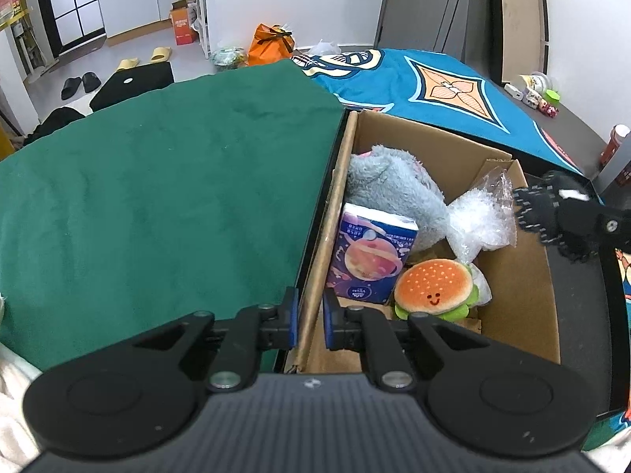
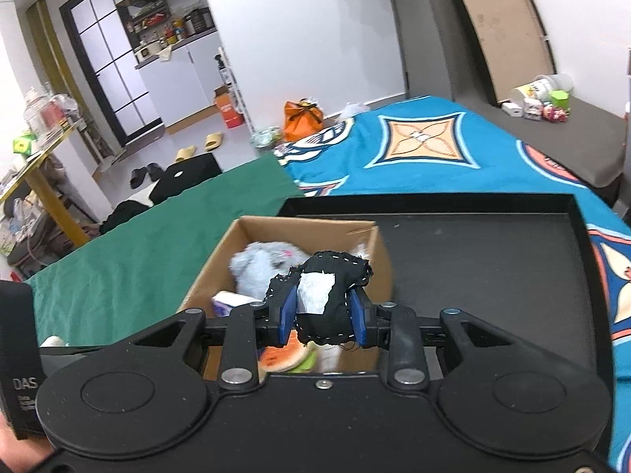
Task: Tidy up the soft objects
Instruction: 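Lift the black cloth with the right gripper and carry it over the box, then open the right gripper to drop the black cloth into the box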
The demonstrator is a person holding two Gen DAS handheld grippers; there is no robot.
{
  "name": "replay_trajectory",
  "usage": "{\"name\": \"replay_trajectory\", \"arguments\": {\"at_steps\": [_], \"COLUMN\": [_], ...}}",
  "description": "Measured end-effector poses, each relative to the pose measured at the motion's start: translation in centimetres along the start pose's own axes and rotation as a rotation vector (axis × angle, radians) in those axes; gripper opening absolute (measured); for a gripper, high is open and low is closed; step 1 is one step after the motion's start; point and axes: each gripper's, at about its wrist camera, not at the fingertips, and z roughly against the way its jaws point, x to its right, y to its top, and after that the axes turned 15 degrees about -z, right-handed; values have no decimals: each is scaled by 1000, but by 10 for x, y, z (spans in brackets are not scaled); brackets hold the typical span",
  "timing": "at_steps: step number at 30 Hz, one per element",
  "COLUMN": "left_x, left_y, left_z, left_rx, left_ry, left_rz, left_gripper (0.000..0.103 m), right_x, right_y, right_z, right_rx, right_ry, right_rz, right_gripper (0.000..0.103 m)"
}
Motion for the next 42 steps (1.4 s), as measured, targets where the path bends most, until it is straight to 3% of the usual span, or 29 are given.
{"name": "replay_trajectory", "arguments": {"at_steps": [15, 20, 24, 31, 36, 42], "left_x": [-3, -4, -3, 1, 8, 13], "left_y": [-1, 0, 0, 2, 8, 17], "left_z": [4, 5, 6, 8, 12, 26], "left_rx": [17, 22, 22, 13, -2, -5], "left_ry": [-19, -23, -22, -13, 1, 8], "left_rz": [6, 8, 5, -13, -46, -80], "left_gripper": [11, 11, 11, 12, 17, 31], "right_x": [-31, -36, -38, -22, -3, 28], "right_y": [-14, -16, -17, -12, -4, 6], "right_z": [-7, -11, -11, -1, 15, 37], "right_rx": [-59, -99, -118, -101, -73, -31], "right_ry": [60, 137, 154, 113, 75, 21], "right_rz": [-11, -50, -49, -79, -98, -140], "right_gripper": [30, 39, 40, 41, 47, 53]}}
